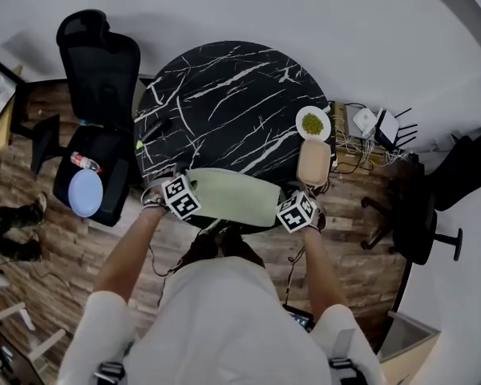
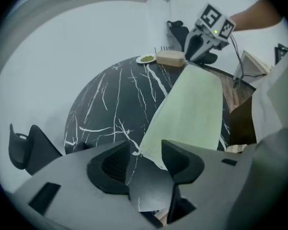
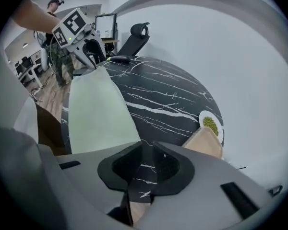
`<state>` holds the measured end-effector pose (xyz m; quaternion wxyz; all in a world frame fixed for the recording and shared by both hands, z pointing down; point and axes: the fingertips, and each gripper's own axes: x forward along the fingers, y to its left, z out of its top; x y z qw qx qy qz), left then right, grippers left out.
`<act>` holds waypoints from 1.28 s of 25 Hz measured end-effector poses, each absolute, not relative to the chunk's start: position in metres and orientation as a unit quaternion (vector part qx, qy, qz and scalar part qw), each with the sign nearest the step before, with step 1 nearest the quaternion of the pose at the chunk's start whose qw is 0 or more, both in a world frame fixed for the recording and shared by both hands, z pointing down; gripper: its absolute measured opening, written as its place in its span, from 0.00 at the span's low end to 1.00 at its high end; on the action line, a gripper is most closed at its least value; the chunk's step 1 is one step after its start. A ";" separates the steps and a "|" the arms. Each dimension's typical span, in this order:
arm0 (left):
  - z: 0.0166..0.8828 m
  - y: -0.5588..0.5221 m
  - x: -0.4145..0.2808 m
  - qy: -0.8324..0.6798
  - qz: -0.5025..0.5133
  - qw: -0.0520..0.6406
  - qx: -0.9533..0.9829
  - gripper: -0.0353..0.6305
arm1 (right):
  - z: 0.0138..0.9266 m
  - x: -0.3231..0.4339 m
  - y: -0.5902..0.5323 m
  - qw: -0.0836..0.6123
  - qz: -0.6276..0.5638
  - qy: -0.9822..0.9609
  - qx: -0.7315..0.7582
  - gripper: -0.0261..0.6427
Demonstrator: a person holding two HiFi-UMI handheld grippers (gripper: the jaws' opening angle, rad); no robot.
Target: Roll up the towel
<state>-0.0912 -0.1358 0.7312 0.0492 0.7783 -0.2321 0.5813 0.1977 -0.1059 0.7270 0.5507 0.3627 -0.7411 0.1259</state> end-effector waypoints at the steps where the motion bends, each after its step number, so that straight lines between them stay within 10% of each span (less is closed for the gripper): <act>1: 0.728 -0.133 -0.093 -0.244 0.571 0.052 0.782 0.33 | 0.723 0.195 -0.101 0.544 0.120 -0.745 0.367 0.11; 14: 0.580 -0.104 -0.106 -0.427 0.151 0.271 0.850 0.06 | 0.551 0.137 -0.118 0.181 0.140 -0.852 0.471 0.06; 22: 0.417 -0.107 -0.081 -0.385 0.014 0.134 0.913 0.06 | 0.376 0.089 -0.124 0.006 0.031 -0.900 0.435 0.04; 32: 0.346 -0.081 -0.070 -0.385 -0.020 0.055 0.921 0.06 | 0.306 0.064 -0.087 -0.037 -0.037 -0.922 0.384 0.04</act>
